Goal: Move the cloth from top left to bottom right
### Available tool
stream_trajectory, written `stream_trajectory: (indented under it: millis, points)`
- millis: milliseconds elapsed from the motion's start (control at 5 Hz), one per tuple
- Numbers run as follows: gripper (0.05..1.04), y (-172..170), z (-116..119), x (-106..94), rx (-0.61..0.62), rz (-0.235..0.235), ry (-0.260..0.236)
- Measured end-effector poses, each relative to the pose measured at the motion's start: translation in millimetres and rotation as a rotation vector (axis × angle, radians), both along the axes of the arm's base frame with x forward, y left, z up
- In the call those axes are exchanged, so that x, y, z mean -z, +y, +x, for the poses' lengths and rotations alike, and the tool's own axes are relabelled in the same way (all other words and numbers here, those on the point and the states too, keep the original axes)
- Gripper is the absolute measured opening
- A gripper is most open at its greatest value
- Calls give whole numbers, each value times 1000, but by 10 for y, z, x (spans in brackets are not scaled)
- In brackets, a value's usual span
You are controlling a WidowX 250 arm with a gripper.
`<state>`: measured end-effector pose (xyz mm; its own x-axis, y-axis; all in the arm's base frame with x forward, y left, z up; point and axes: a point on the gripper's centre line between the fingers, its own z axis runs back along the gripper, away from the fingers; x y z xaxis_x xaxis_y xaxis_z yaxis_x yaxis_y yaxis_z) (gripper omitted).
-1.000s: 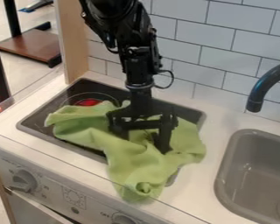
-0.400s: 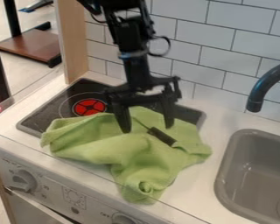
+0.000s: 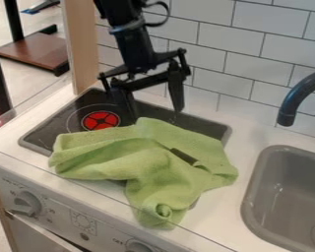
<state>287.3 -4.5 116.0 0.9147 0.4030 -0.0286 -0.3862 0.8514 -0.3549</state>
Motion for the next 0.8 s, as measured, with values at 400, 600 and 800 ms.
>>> stream_trajectory:
  millis: [400,600,800]
  points:
    - [1000,22,25,-38,25,8,-16]
    - [1000,22,27,-43,24,8,-19]
    - [1000,22,28,-42,25,8,-18]
